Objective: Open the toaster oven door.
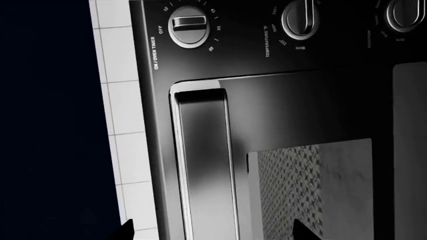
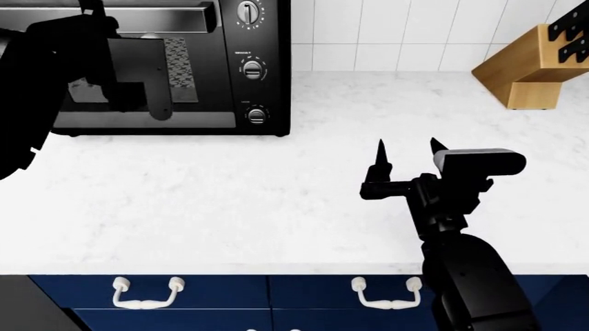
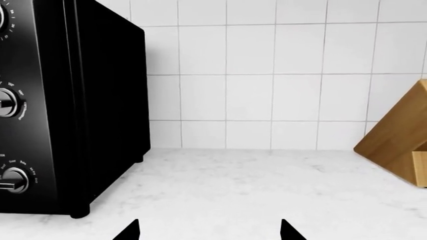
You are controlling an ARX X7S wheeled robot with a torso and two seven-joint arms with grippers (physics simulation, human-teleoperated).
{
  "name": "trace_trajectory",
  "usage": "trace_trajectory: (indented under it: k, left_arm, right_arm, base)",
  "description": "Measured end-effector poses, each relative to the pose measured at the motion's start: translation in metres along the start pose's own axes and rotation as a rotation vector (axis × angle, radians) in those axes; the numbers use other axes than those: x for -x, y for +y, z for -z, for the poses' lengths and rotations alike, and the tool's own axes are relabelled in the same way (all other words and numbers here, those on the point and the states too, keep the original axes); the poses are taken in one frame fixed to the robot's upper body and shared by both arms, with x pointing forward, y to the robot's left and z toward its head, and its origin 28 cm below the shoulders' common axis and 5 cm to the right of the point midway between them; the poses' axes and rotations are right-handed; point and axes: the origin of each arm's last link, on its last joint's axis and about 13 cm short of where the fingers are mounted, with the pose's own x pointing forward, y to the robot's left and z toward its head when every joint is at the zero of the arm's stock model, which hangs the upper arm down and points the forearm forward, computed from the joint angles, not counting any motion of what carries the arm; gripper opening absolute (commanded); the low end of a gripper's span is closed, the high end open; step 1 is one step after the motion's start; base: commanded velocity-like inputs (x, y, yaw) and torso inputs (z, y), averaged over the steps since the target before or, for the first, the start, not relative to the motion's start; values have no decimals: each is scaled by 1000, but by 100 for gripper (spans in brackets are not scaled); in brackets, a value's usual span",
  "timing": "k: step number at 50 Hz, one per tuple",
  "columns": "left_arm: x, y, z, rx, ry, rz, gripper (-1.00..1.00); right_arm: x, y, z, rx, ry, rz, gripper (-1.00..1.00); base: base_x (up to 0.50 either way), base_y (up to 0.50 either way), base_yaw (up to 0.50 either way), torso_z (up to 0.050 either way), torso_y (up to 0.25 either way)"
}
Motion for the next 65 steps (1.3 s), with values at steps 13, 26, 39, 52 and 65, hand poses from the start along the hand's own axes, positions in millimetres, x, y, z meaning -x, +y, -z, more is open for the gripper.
trace_trajectory:
  k: [13, 26, 39, 52, 65]
  left_arm:
    - [-17, -2, 2, -9, 10, 12, 100]
    - [-30, -2, 4, -20, 26, 17, 100]
    - [-40, 0, 5, -29, 41, 18, 100]
    - [-46, 2, 6, -25, 52, 4, -100]
    - [-46, 0, 7, -17, 48, -18, -100]
  right_arm:
    - [0, -2, -1, 2, -1, 10, 100]
    - [1, -5, -2, 3, -1, 21, 100]
    - [2, -7, -2, 4, -1, 31, 100]
    - [2, -8, -1, 3, 1, 37, 100]
    - [3, -9, -1, 1, 1, 40, 100]
  base:
    - [0, 0, 0, 0, 0]
    - [0, 0, 0, 0, 0]
    - [0, 0, 0, 0, 0]
    - [0, 0, 0, 0, 0]
    - [0, 0, 0, 0, 0]
